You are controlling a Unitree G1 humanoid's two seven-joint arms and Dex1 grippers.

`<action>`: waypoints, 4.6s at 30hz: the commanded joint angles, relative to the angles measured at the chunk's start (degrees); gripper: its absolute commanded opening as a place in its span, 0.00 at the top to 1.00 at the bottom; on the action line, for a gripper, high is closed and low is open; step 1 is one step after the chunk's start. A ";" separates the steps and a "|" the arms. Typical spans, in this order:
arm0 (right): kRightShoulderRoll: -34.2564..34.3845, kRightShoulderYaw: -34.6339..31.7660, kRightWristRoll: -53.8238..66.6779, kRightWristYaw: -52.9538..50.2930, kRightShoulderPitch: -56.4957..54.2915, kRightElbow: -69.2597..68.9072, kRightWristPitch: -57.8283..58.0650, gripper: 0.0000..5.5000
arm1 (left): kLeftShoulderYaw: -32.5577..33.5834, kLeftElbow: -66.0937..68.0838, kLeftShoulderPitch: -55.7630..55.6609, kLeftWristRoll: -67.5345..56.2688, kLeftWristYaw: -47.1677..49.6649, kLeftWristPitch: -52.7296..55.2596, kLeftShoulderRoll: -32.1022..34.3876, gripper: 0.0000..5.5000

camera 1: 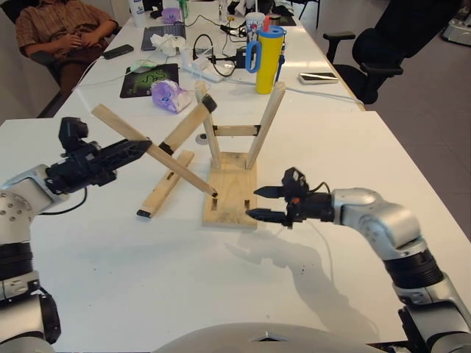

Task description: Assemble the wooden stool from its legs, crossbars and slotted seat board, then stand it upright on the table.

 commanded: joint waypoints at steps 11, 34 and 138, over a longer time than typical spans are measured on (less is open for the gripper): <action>5.42 8.64 -22.73 -0.41 -0.11 18.05 -26.56 0.32 | -3.49 0.42 -3.62 6.06 -3.73 -4.74 -2.20 0.63; 3.84 7.13 -28.60 5.47 -1.85 24.72 -32.01 0.32 | -14.47 -0.89 -4.79 17.53 -5.77 -14.81 -8.56 0.63; 6.04 -18.80 -0.57 -0.76 7.89 2.94 0.93 0.32 | 0.93 -18.25 -15.68 9.46 23.47 -15.74 -13.91 0.63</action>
